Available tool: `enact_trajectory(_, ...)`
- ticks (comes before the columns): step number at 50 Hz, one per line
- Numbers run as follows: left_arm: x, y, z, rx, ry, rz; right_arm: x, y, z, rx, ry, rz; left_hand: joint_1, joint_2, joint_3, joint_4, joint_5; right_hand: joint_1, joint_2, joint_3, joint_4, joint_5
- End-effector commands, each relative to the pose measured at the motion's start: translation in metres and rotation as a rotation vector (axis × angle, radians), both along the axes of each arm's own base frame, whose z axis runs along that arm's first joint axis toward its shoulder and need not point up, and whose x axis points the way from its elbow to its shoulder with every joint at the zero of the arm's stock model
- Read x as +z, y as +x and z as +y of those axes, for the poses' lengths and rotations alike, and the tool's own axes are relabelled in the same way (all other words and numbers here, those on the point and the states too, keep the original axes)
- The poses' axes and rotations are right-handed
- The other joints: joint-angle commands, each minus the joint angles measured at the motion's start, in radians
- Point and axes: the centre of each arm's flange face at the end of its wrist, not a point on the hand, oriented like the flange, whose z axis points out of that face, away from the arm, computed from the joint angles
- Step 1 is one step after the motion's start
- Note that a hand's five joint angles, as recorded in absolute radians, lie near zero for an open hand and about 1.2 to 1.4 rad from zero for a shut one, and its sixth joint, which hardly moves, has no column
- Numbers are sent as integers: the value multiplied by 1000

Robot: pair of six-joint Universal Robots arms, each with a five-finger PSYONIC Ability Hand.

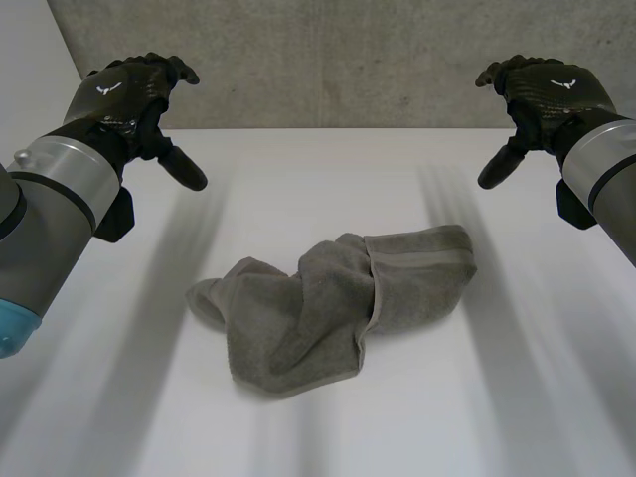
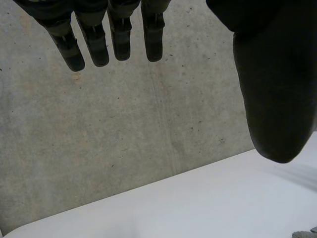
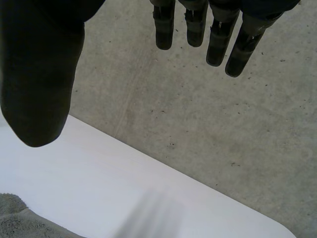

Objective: Fold the towel.

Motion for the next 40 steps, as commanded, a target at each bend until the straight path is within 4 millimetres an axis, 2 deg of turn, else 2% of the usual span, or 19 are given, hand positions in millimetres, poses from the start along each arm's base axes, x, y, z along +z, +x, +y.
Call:
enact_trajectory(1, -3, -2, 3, -19, 5, -5, 0, 6, 3, 52, -11, 20, 6, 12, -52, -59, 34, -72, -75, -44, -76, -62)
enact_trajectory(5, -7, -10, 12, -96, 10, -18, -1, 11, 6, 135, -30, 79, 18, 24, -52, -59, 46, -72, -75, -44, -76, -62)
enact_trajectory(7, -12, -14, 30, -199, 23, -55, -7, 19, 14, 267, -59, 194, 18, 24, -52, -59, 46, -72, -75, -44, -76, -62)
enact_trajectory(8, -12, -14, 30, -199, 23, -55, -7, 19, 14, 267, -59, 195, 18, 24, -52, -59, 46, -72, -75, -44, -76, -62)
enact_trajectory(10, -25, -8, 49, -260, 50, -93, -14, 24, 23, 367, -97, 320, 27, 33, -52, -59, 55, -72, -75, -44, -76, -62)
enact_trajectory(11, -25, -8, 49, -260, 50, -93, -14, 24, 24, 367, -97, 321, 27, 33, -52, -59, 55, -72, -75, -44, -76, -62)
enact_trajectory(15, -52, -1, 75, -307, 121, -143, -36, 27, 37, 472, -50, 461, 106, 112, -52, -59, 134, -72, -75, -44, -76, -62)
enact_trajectory(16, -52, -1, 75, -307, 121, -143, -36, 27, 37, 473, -50, 462, 106, 112, -52, -59, 134, -72, -75, -44, -76, -62)
enact_trajectory(19, -74, 4, 98, -332, 177, -195, -60, 30, 46, 552, 0, 562, 106, 112, -52, -59, 134, -72, -75, -44, -76, -62)
enact_trajectory(20, -74, 4, 98, -332, 177, -195, -60, 30, 46, 552, 0, 562, 106, 112, -52, -59, 134, -72, -75, -44, -76, -62)
enact_trajectory(22, -89, 7, 106, -343, 200, -235, -77, 34, 54, 606, 9, 623, 106, 112, -52, -59, 134, -72, -75, -44, -76, -62)
enact_trajectory(25, -96, 8, 109, -348, 207, -256, -83, 36, 58, 631, 6, 649, 106, 112, -52, -59, 134, -59, -62, -44, -76, -49)
enact_trajectory(31, -129, 2, 108, -376, 260, -324, -118, 50, 72, 729, 36, 719, 115, 121, -52, -59, 143, -50, -53, -44, -76, -40)
enact_trajectory(32, -129, 2, 108, -376, 260, -324, -118, 50, 72, 729, 36, 719, 115, 121, -52, -59, 143, -50, -53, -44, -76, -40)
enact_trajectory(34, -141, -3, 109, -396, 293, -340, -130, 55, 72, 747, 46, 720, 118, 124, -52, -59, 146, -1, -3, -44, -76, 10)
enact_trajectory(40, -161, -9, 109, -410, 337, -363, -140, 59, 65, 735, 23, 706, 138, 144, -52, -59, 167, 79, 76, -44, -76, 89)
